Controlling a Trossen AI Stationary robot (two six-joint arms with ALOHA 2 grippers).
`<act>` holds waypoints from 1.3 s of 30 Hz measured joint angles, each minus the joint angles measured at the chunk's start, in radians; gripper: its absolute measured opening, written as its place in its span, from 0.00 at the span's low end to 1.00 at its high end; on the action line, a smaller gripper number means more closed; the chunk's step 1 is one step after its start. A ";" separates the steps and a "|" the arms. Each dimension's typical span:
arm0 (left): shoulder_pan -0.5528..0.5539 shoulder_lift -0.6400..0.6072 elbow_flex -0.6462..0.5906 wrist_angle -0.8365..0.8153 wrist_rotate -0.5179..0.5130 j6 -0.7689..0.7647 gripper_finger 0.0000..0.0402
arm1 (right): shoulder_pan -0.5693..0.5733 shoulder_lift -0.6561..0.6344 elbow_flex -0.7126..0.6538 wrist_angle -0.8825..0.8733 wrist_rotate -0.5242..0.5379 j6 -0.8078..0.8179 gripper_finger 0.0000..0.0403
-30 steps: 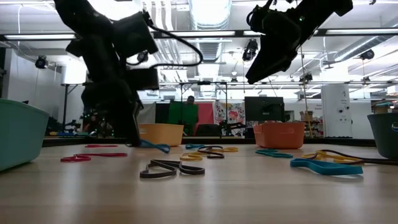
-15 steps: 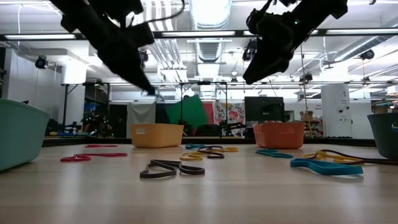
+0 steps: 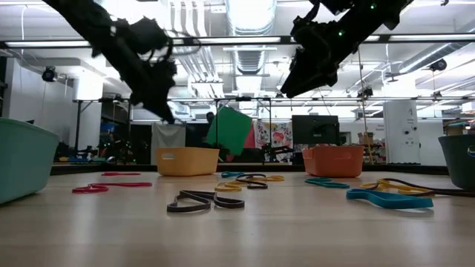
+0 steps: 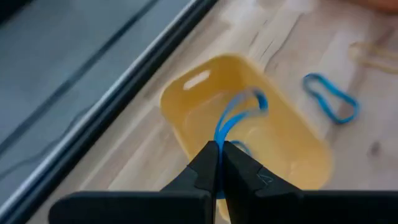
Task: Sort rubber bands into baskets
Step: Put the blue rubber band into the yellow bin, then put the red rubber band into the orange bin
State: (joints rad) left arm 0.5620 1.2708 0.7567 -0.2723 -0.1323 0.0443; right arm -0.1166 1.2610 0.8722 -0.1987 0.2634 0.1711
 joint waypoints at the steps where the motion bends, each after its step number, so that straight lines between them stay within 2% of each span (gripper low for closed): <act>1: 0.013 0.021 0.000 0.000 0.011 0.001 0.00 | -0.007 0.000 0.000 -0.001 0.000 0.000 0.45; 9: 0.028 0.150 0.000 0.035 0.055 0.025 0.00 | -0.041 0.000 0.000 0.000 0.000 0.000 0.45; 19: 0.029 0.181 0.000 0.071 0.067 0.018 0.01 | -0.042 0.000 -0.002 -0.003 0.000 -0.005 0.45; 33: 0.026 0.172 0.001 0.096 0.067 0.003 0.27 | -0.042 0.000 -0.003 -0.003 0.000 -0.006 0.45; 39: 0.013 0.151 0.001 0.094 0.065 -0.005 0.32 | -0.042 0.000 -0.003 -0.003 0.000 0.001 0.45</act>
State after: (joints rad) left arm 0.5746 1.4217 0.7574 -0.1780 -0.0669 0.0395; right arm -0.1581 1.2610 0.8692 -0.2012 0.2632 0.1725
